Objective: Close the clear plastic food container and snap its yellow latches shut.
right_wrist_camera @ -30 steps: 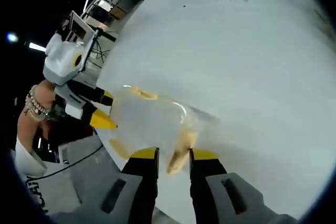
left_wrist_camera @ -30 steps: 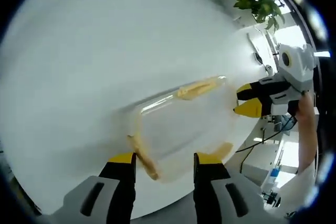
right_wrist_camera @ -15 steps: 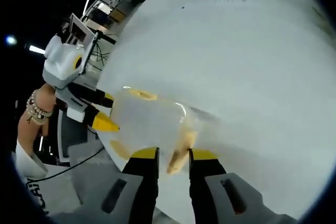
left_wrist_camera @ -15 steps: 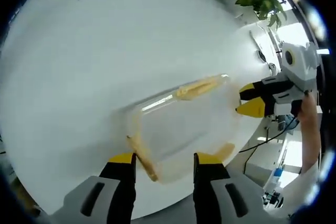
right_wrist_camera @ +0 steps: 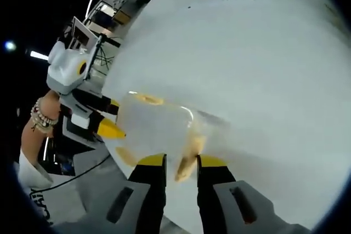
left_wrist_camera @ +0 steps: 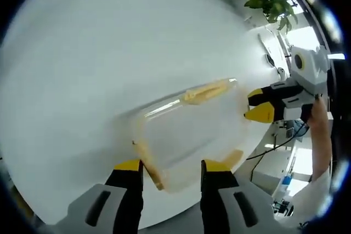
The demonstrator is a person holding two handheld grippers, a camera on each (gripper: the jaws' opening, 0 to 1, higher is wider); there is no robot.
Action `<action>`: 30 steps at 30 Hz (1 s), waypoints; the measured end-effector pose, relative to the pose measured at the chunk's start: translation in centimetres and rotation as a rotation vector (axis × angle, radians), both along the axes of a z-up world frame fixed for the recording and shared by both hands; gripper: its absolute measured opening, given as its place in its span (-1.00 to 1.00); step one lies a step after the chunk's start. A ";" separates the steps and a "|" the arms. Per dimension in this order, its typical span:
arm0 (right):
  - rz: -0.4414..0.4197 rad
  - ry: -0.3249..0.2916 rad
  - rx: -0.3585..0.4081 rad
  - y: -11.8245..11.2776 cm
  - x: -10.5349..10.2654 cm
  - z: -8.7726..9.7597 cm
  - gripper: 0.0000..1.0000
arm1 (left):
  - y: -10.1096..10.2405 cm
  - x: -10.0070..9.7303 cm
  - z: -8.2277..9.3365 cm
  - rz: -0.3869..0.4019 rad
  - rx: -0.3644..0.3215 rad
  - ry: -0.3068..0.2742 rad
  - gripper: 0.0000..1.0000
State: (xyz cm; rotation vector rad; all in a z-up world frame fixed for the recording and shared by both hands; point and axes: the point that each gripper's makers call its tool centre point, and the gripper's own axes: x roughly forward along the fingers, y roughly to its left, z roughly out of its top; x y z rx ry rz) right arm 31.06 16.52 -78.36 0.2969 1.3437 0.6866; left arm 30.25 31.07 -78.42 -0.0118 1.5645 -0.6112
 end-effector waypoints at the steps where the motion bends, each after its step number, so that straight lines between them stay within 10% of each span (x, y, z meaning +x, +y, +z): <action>1: -0.002 0.003 0.004 0.0 0.0 0.0 -0.67 | 0.0 0.0 -0.1 0.005 -0.005 0.002 -0.30; 14: -0.126 0.088 0.151 -0.1 -0.4 0.2 -0.72 | -0.3 0.0 -0.3 0.021 -0.016 0.023 -0.29; 30: -0.081 -0.019 0.098 -0.3 -0.4 0.9 -0.66 | -0.7 0.0 -0.5 -0.047 -0.077 -0.053 -0.17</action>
